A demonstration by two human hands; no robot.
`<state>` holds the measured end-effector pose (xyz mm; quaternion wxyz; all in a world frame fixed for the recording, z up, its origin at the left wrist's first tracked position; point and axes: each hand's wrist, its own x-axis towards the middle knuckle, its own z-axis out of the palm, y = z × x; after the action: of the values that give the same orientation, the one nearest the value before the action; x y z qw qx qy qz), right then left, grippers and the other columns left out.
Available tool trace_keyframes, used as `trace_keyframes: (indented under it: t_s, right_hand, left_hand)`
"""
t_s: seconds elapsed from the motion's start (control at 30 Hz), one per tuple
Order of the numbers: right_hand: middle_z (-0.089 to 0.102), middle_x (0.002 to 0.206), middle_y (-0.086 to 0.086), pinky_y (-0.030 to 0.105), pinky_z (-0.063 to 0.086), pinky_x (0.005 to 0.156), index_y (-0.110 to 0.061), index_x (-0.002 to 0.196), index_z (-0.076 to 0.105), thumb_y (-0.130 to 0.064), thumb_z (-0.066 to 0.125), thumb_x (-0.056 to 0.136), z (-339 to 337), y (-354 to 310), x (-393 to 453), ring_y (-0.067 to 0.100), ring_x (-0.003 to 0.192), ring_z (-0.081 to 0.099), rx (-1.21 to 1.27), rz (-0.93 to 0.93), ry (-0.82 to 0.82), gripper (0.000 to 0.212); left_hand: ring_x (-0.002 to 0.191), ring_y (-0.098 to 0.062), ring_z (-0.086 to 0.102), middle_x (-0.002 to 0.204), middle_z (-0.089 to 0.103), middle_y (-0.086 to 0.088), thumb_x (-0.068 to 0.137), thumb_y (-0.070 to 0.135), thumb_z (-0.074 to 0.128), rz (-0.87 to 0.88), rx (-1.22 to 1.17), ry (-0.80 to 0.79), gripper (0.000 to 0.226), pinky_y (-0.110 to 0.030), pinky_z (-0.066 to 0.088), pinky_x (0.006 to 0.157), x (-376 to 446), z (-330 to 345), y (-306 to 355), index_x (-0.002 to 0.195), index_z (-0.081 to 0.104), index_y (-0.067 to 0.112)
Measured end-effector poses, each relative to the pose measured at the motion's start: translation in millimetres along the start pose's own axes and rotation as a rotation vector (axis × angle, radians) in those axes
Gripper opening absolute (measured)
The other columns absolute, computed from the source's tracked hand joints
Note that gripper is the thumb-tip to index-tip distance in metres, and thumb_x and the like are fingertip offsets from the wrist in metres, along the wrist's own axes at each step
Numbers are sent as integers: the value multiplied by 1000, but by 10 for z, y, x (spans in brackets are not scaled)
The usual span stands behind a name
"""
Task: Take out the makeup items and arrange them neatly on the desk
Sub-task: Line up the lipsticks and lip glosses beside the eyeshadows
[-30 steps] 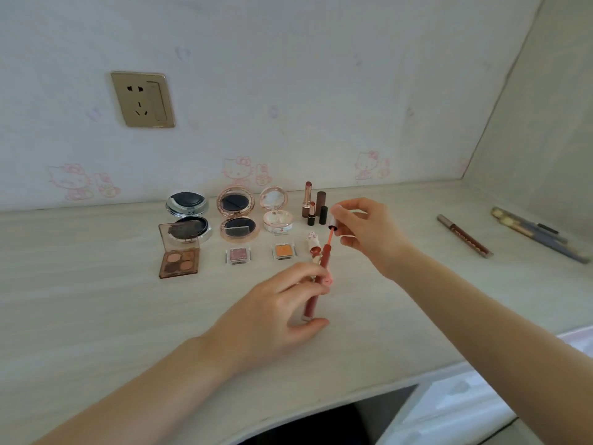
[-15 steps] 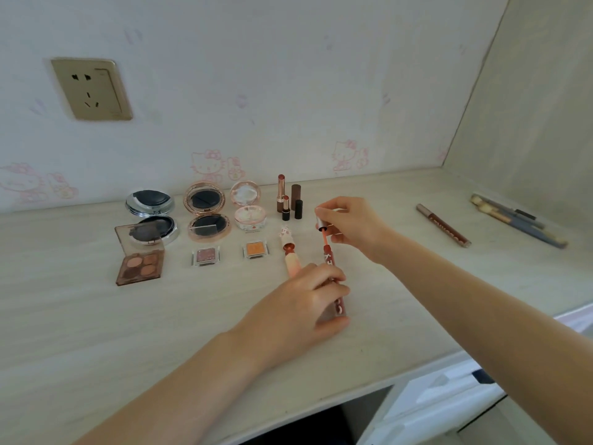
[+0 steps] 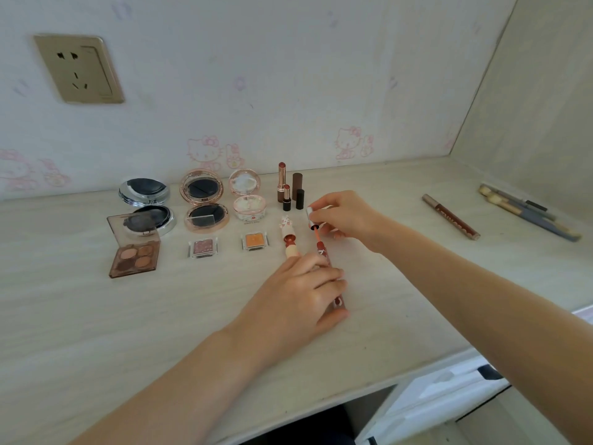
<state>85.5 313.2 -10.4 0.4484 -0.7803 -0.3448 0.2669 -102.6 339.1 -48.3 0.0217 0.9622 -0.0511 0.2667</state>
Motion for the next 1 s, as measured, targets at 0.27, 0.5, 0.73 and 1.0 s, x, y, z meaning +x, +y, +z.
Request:
trace_keyframes:
  t_s: [0.27, 0.5, 0.73, 1.0]
  right_hand:
    - [71, 89, 7, 20, 42, 53, -14, 101, 69, -21, 68, 83, 61, -41, 107, 12, 63, 56, -109, -36, 11, 19]
    - [69, 88, 9, 20, 41, 57, -10, 103, 69, -18, 68, 82, 122, -99, 199, 15, 66, 56, -195, -67, 23, 22]
    - [67, 95, 6, 29, 49, 83, -10, 104, 71, -19, 70, 81, 147, -96, 237, 18, 90, 59, -356, -120, 56, 25]
    - [66, 103, 6, 24, 45, 77, -12, 111, 67, -25, 71, 82, 155, -99, 241, 17, 93, 59, -421, -127, 48, 32]
  left_hand:
    - [112, -19, 59, 108, 70, 5, 87, 38, 60, -38, 90, 16, 30, -41, 35, 110, 19, 41, -36, 100, 74, 15]
    - [114, -23, 57, 111, 68, 0, 85, 35, 69, -122, 23, -14, 28, -44, 42, 104, 27, 28, -128, 106, 74, 16]
    - [112, -21, 58, 112, 68, -1, 88, 33, 65, -134, -29, -21, 27, -38, 44, 101, 21, 56, -117, 108, 73, 17]
    - [114, -20, 56, 117, 66, 0, 89, 35, 62, -152, -44, -29, 31, -35, 42, 102, 20, 57, -106, 113, 70, 15]
